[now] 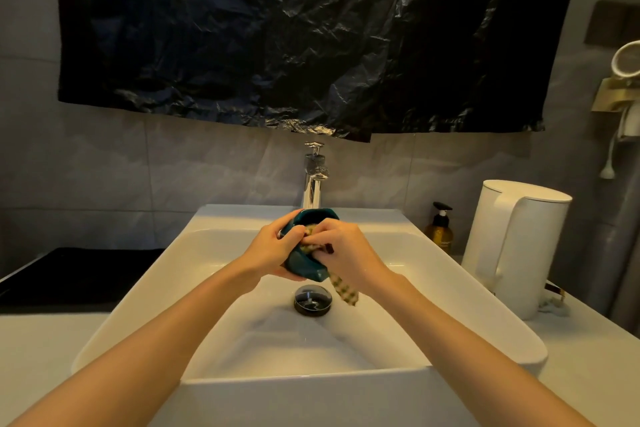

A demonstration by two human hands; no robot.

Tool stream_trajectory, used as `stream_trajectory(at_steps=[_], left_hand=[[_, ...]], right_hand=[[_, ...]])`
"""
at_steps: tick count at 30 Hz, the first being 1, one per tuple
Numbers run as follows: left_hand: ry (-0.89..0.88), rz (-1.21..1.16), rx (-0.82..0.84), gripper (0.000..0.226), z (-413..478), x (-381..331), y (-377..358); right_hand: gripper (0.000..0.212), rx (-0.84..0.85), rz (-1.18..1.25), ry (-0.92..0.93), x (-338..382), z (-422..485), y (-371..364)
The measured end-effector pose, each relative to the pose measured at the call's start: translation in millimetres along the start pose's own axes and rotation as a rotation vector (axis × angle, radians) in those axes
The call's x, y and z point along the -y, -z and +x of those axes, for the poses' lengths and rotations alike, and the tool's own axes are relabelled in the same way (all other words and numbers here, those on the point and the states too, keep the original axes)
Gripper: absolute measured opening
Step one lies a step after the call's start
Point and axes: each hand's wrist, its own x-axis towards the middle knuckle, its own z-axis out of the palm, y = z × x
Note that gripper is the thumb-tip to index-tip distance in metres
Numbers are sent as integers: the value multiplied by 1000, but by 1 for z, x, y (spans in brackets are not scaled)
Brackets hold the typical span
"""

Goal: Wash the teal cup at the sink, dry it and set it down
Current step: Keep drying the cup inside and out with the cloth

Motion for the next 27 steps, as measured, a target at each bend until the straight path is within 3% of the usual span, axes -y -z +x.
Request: stream_trajectory(at_steps=[2,4,10,12,14,18,21,23,25,27], left_hand=[[14,-1,-24,31,0,2,3],[16,-34,-41,26,0,3,5],[-12,-9,-61,33,3,7,10],[-25,30,-75,39,5,10,11],[-45,59,-112,44,7,12,13],[-108,62,-171,45,7,11,13],[-157,101,-215,46,6,10,12],[-181,111,-228,47,5,9,11],[-199,111,-238,48,4,9,11],[-223,136,-248,49,2,8,8]], right_hand=[[28,118,40,6,3,-2,3],[28,116,61,5,3,-3,10],[25,-424,41,-81,-10,1,26],[25,-513,33,-115,-16,0,30],[27,-454,22,-111,-20,-2,28],[28,-71,-130,-41,-16,-8,5],[39,132,180,-210,-5,-7,-3],[34,-6,310,-234,-1,-6,-7],[18,-219,215,-238,-1,-3,-10],[46,-276,203,-391,-2,-2,-11]])
